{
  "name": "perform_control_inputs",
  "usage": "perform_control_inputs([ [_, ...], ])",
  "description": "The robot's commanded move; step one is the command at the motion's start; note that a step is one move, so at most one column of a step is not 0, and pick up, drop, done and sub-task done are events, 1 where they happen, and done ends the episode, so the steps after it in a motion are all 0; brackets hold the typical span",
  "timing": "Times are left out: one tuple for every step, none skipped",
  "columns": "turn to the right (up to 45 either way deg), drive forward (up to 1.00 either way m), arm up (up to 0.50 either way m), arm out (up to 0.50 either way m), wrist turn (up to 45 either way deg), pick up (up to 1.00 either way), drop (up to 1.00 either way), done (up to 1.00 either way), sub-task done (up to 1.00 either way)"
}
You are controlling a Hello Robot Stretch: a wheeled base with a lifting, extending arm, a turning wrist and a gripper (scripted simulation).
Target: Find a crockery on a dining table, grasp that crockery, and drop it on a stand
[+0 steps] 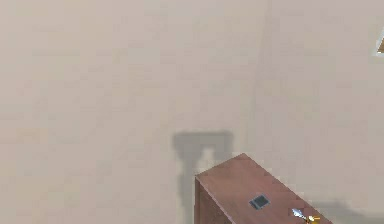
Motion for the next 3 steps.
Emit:
perform_control_inputs([
  [0.0,0.0,0.0,0.0,0.0,0.0,1.0,0.0,0.0],
  [0.0,0.0,0.1,0.0,0.0,0.0,0.0,0.0,0.0],
  [0.0,0.0,0.0,-0.08,0.0,0.0,0.0,0.0,0.0],
])
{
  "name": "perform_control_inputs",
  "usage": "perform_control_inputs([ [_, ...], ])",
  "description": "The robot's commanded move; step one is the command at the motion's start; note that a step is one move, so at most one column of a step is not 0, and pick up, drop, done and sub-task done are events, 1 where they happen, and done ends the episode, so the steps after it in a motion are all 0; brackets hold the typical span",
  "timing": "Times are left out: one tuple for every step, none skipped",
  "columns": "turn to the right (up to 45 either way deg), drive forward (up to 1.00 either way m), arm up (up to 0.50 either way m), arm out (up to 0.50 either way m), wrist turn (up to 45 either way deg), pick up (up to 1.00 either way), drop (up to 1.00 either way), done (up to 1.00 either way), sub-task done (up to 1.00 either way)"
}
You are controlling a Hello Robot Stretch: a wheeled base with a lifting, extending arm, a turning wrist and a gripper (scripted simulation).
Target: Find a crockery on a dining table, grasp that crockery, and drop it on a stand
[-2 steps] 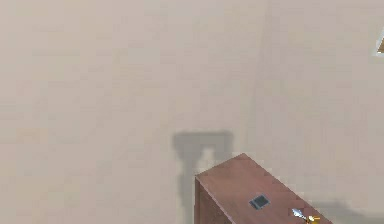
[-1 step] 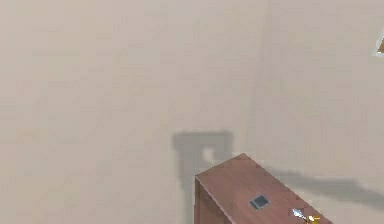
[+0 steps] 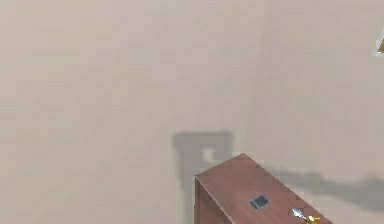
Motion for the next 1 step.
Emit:
perform_control_inputs([
  [0.0,0.0,0.0,0.0,0.0,0.0,0.0,1.0,0.0],
])
